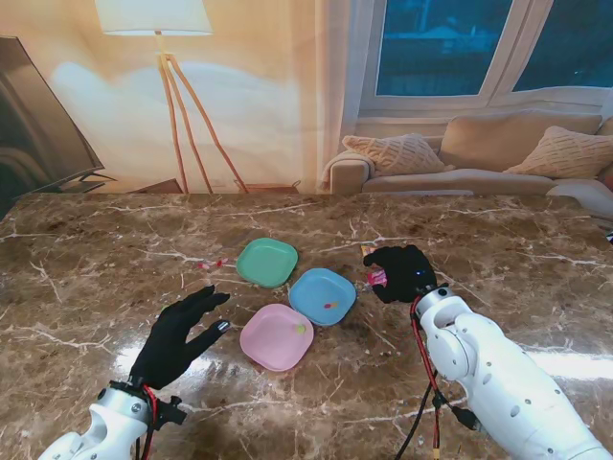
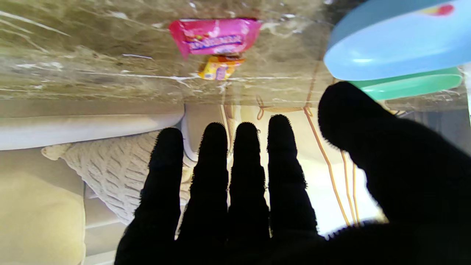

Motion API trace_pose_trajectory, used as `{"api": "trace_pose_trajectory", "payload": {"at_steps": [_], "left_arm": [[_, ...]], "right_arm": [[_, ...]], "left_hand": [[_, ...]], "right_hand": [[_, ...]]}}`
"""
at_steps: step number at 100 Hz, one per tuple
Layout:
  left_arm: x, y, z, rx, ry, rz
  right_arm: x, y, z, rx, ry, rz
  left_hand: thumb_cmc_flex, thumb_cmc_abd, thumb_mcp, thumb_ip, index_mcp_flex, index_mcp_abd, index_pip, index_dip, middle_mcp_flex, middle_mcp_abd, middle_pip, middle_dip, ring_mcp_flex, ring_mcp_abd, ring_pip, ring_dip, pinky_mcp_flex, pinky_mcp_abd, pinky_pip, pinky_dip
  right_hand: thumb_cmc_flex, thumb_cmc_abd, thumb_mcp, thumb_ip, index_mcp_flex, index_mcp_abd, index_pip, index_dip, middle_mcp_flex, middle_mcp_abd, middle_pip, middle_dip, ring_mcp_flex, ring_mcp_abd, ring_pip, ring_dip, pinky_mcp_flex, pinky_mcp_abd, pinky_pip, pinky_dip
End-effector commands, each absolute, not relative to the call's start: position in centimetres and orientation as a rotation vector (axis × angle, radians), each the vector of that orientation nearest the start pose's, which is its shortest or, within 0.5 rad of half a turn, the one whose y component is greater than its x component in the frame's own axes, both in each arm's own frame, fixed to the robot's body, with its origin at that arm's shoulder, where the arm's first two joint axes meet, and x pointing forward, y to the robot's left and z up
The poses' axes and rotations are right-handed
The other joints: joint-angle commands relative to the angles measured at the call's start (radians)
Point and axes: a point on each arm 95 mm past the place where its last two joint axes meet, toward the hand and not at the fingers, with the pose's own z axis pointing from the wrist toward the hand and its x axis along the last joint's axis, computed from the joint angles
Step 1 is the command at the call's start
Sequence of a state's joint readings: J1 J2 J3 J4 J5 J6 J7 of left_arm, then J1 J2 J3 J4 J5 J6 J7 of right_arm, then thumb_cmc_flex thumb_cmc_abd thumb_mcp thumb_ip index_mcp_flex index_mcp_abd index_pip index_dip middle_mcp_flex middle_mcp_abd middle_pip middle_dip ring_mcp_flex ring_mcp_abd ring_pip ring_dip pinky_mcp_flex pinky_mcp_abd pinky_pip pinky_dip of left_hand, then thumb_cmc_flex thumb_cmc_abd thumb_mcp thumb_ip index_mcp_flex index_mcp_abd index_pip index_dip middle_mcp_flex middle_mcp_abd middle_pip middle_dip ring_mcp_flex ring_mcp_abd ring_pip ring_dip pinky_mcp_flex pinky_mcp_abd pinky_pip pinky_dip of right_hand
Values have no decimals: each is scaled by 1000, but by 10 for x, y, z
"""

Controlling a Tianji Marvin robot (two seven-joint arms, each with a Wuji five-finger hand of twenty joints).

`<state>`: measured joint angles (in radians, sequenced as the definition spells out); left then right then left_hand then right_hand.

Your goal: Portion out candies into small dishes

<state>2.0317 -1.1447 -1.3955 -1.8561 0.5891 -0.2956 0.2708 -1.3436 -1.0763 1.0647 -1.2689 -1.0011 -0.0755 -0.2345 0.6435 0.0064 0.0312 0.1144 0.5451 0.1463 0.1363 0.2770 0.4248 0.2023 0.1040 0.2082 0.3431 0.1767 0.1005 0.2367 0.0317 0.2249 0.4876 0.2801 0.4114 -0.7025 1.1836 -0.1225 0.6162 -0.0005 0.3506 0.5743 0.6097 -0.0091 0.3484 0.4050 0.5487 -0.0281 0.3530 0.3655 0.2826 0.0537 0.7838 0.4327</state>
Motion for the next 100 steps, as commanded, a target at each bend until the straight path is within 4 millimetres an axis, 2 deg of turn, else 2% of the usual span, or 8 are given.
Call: {"api": "trace_pose_trajectory", "payload": {"at_steps": [1,18,59,79,100], "left_arm": [[274,5,-328,-1539,1031,-2049],[275,7,-328,-1540,1027,-2044],[276,7,-328,-1548,1036,-2033],[276,7,-328,-1549,1038,-2029],[276,7,-328,-1551,1040,-2028]], "right_arm": [[457,-35,-357,1091,1520,1392],[470,-43,-365,1096,1562,1327],[499,-50,-383,1138,1572,1258],[506,-49,-389,1150,1581,1245],[508,-48,-395,1158,1592,1229]], "left_hand": [[26,37,-20,-17,-2,-18,-1,-4,2,-13,-5,-8,-6,-21,-13,-10,-8,0,7,-15],[27,37,-20,-17,-2,-19,0,-4,3,-15,-5,-8,-5,-22,-13,-10,-7,0,7,-15],[27,37,-20,-17,-2,-19,0,-4,2,-13,-5,-8,-6,-21,-13,-10,-8,0,7,-15],[27,37,-20,-17,-1,-20,0,-4,2,-13,-5,-8,-5,-20,-13,-10,-8,1,8,-15],[27,37,-20,-17,0,-19,0,-4,1,-14,-5,-8,-7,-23,-13,-10,-7,2,8,-15]], "right_hand": [[-15,-29,-16,-7,-36,13,-20,-15,-14,9,-20,-19,21,23,-17,-28,6,9,21,-13],[-15,-54,-29,-17,-38,4,-23,-25,-24,1,-28,-31,3,-3,-33,-35,5,1,26,-17],[-19,-75,-38,-31,-44,11,-12,-33,-44,1,-20,-43,-20,-10,-29,-44,9,-2,45,-21],[-27,-74,-43,-34,-42,15,-6,-36,-44,5,-9,-43,-18,-2,-13,-40,9,0,55,-22],[-26,-85,-38,-37,9,6,27,-32,-10,0,26,-20,-9,-1,22,-19,17,2,78,-18]]}}
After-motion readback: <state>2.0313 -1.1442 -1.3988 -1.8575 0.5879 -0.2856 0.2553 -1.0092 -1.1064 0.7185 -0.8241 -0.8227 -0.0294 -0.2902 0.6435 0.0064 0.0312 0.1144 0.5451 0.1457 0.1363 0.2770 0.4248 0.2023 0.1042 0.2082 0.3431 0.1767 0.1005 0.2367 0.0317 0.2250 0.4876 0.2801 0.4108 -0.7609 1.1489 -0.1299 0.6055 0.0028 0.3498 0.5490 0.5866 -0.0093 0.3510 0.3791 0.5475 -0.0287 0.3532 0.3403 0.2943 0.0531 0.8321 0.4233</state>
